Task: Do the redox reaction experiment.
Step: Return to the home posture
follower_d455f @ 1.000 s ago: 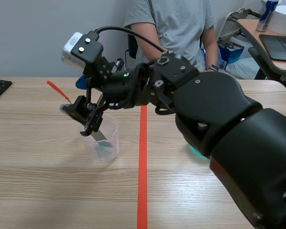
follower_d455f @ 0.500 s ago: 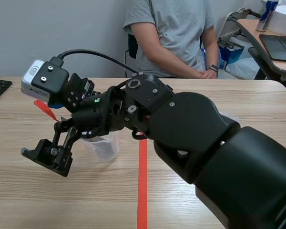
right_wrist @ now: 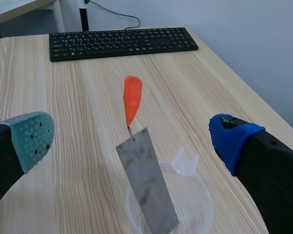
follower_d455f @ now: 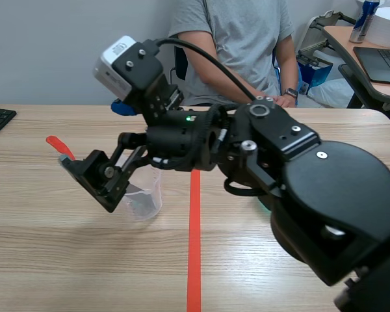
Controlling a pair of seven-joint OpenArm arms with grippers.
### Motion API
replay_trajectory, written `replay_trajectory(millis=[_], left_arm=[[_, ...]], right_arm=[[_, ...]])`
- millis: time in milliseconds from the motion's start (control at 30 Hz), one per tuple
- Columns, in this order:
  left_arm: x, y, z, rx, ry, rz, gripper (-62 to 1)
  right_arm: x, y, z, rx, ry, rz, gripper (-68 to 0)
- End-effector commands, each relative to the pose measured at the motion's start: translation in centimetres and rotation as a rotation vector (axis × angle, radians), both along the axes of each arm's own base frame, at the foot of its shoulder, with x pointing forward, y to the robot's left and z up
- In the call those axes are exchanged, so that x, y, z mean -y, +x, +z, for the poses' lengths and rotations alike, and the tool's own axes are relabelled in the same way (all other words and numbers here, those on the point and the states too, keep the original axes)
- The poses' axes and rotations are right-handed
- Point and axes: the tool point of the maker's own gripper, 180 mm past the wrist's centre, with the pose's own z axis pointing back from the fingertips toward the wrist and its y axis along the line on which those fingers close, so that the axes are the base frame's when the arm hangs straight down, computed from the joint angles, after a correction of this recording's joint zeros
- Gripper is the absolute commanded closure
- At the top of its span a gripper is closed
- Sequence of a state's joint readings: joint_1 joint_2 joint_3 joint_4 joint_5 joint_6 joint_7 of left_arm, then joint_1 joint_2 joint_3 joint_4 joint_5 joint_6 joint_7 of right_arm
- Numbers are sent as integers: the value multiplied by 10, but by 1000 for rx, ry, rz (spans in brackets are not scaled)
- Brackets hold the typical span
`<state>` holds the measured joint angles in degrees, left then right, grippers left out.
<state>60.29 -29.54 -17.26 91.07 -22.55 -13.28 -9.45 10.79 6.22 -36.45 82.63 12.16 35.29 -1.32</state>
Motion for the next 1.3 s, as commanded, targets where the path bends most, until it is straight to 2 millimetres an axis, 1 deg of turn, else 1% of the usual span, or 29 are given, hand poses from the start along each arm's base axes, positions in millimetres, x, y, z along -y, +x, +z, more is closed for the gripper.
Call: replay_trajectory(millis=[0, 133, 267, 367, 500, 667, 700, 800, 967, 1067, 1167, 1267], left_arm=[[2, 3, 3, 16, -9, 4, -458], [1, 3, 3, 16, -9, 4, -567], [1, 3, 3, 16, -9, 4, -623], [1, 3, 3, 16, -9, 4, -623], [1, 3, 3, 16, -9, 4, -623], [1, 2, 3, 16, -9, 3, -623], [2, 3, 4, 19, -16, 5, -623], [6, 10, 14, 64, -46, -16, -623], [17, 24, 34, 110, -79, -109, -623], [24, 34, 45, 122, -93, -171, -623], [29, 46, 57, 138, -92, -224, -623], [40, 59, 72, 158, -99, -284, -623]], right_arm=[[10, -1, 8, 4, 32, -28, -679], [42, -6, 8, -26, 34, -109, -679], [75, -11, 8, -53, 35, -189, -679], [103, -14, 10, -53, 24, -263, -679], [134, -27, 13, -67, 6, -335, -679], [164, -47, 12, -97, -40, -422, -679], [169, -52, 11, -102, -48, -436, -679], [181, -64, 15, -112, -63, -473, -679], [191, -80, 27, -107, -76, -503, -679], [198, -83, 35, -90, -91, -532, -679], [204, -81, 45, -60, -100, -556, -679], [211, -77, 53, -36, -95, -585, -679]])
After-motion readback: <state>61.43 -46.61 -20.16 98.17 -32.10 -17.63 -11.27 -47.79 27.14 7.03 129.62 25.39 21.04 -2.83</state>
